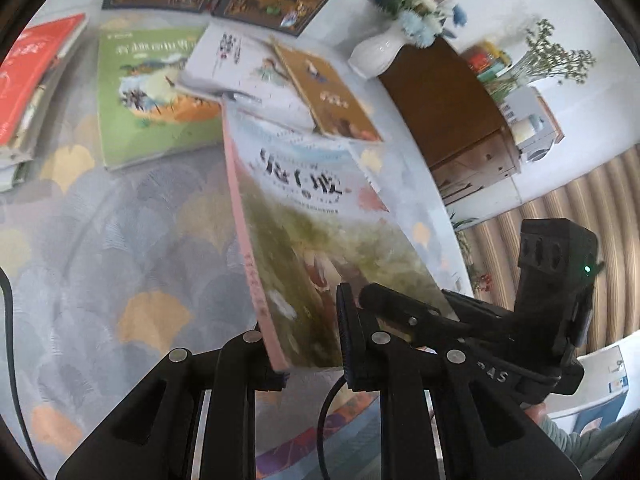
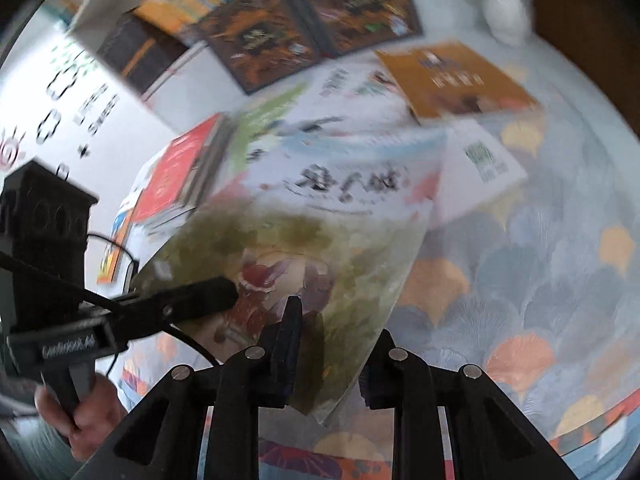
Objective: Organize books
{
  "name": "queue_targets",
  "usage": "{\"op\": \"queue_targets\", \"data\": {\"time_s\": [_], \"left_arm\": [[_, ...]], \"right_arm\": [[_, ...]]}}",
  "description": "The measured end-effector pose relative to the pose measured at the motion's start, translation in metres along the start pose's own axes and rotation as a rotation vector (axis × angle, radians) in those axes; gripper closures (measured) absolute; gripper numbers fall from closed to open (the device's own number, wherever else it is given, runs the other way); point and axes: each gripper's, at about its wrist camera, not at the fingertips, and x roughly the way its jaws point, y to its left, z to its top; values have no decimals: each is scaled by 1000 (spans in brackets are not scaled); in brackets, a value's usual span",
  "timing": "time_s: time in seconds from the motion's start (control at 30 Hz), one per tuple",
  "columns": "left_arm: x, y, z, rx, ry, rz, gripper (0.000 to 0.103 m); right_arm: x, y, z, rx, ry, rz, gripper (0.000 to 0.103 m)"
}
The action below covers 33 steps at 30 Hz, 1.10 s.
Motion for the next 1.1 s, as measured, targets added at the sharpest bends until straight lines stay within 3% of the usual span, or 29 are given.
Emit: {"op": "queue_targets", "data": {"time_s": [0.23, 0.37, 0.53, 0.67, 0.8, 1.1], "left_arm": [[-40, 6, 10, -21, -106, -53, 87], [-71, 14, 22, -12, -198, -47, 86], [-111, 52, 44, -56, -312, -8, 86], [-135, 93, 60, -106, -374, 76, 86], [-148, 138, 71, -172, -401, 140, 85], [-141, 213, 88, -281, -386, 180, 86]], "right_arm": [[-6, 47, 23, -103, -20, 3, 79], [-5, 82, 51, -189, -58, 25, 79], [26, 135, 100, -309, -79, 76, 78], [70, 174, 129, -381, -50, 107, 77], [119, 205, 148, -409, -7, 130, 76], [189, 227, 177, -363, 62, 123, 75]]}}
